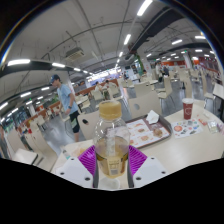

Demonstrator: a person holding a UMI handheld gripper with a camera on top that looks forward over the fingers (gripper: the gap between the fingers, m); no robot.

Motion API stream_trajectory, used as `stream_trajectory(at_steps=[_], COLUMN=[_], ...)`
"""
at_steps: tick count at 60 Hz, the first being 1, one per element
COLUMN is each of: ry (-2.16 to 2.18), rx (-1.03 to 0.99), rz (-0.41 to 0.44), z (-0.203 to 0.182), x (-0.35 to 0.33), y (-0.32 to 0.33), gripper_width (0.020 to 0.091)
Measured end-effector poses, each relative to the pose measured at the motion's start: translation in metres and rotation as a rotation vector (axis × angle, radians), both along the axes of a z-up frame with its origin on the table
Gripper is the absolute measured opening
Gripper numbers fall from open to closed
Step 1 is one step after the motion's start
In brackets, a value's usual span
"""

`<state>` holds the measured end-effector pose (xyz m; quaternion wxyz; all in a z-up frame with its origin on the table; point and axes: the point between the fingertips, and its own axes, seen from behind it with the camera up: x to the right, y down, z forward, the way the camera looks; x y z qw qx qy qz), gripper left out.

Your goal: Pour water

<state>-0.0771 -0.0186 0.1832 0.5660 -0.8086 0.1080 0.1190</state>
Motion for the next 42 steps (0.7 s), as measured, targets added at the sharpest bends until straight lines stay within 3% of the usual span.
stream_trajectory(at_steps=[21, 31, 37, 42], ry=[-0.348, -0.341, -0.316, -0.281], rx=[-0.139, -0.119, -0.118, -0.161], rz=[0.016, 0.026, 0.023, 0.018], z=[-0.121, -0.135, -0.134, -0.137], x=[0.074, 0.077, 0.079, 0.079], y=[-0.020, -0.025, -0.026, -0.031], gripper_width=[0.0390, 0.0393, 0.0454, 0.0551])
